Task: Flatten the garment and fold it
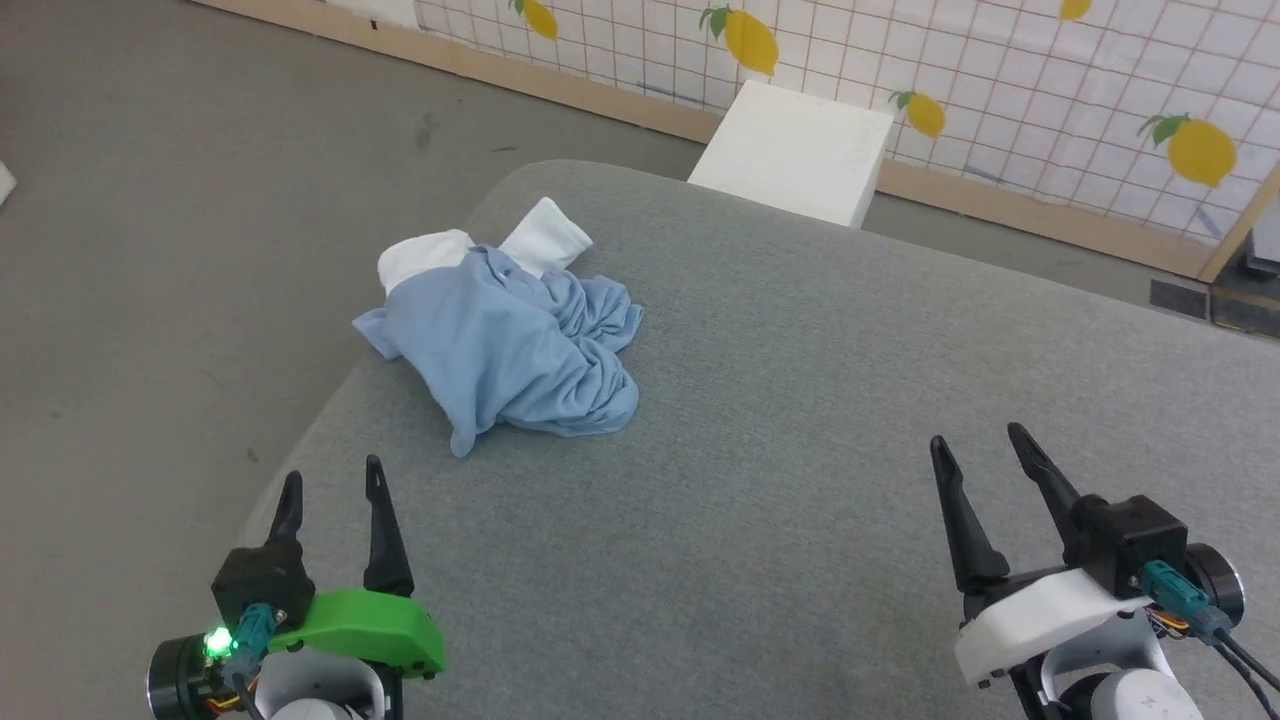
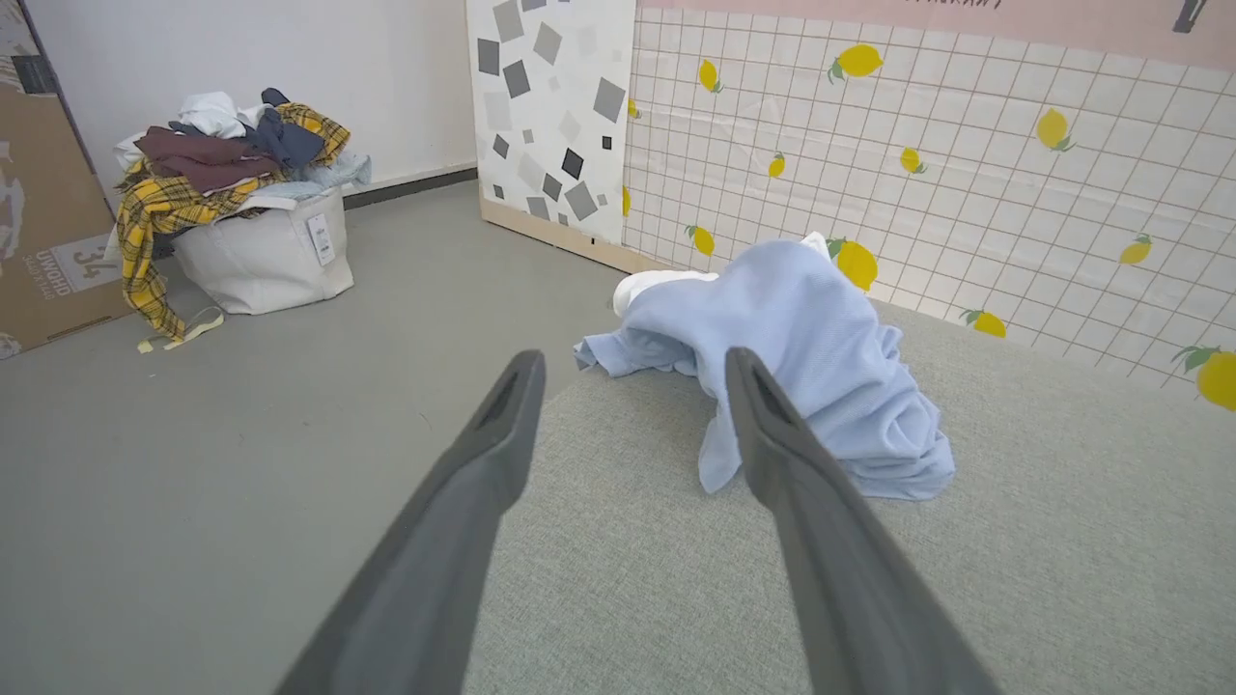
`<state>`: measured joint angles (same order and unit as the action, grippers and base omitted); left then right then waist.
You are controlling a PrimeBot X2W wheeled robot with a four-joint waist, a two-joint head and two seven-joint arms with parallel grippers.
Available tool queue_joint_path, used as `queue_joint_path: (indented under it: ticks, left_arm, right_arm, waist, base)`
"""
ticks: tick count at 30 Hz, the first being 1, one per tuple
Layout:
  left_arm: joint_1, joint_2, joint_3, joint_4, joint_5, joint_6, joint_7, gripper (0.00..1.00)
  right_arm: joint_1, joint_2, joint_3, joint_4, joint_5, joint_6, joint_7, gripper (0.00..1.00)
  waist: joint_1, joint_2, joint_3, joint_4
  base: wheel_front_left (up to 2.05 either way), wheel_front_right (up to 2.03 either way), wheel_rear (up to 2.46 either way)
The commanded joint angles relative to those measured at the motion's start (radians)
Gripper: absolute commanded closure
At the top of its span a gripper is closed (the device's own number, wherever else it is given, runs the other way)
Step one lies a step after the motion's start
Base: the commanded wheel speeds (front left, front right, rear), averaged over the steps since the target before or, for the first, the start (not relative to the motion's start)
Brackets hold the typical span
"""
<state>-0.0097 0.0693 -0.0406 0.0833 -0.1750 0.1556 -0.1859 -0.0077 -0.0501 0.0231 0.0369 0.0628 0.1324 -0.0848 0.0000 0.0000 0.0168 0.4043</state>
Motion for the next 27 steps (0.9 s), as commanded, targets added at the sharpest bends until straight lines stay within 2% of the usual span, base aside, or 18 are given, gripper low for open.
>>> queue_joint_path:
  ticks: [1, 11, 17, 23, 27]
  left_arm:
    - [0.012, 0.007, 0.0, 0.003, -0.013, 0.009, -0.011, 0.0]
    - [0.008, 0.013, -0.003, 0.007, -0.042, 0.024, -0.032, 0.0]
    - [-0.058, 0.02, -0.009, 0.025, -0.111, -0.017, -0.002, 0.0]
    - [-0.284, 0.048, -0.031, 0.122, -0.192, -0.081, 0.161, 0.0]
    - [-0.483, 0.062, -0.011, 0.233, -0.272, -0.097, 0.295, 0.0]
  right_arm:
    - [0.007, 0.0, 0.001, 0.003, 0.006, -0.001, -0.009, 0.0]
    - [0.006, 0.0, 0.005, 0.007, 0.012, -0.001, -0.019, 0.0]
    - [-0.017, 0.0, 0.023, -0.005, 0.008, -0.002, -0.017, 0.0]
    - [-0.068, 0.0, 0.039, -0.033, -0.02, -0.002, -0.004, 0.0]
    - [-0.11, 0.0, 0.062, -0.04, -0.034, -0.002, -0.001, 0.0]
  waist:
    - [0.0, 0.0, 0.001, 0.008]
    - [0.0, 0.0, 0.009, 0.043]
    - [0.0, 0.0, 0.059, 0.036]
    - [0.0, 0.0, 0.184, -0.006]
    - [0.0, 0.0, 0.285, -0.056]
  base:
    - [0.0, 0.0, 0.0]
    - [0.0, 0.0, 0.0]
    - [0.0, 0.0, 0.0]
    - [0.0, 0.0, 0.0]
    - [0.0, 0.0, 0.0]
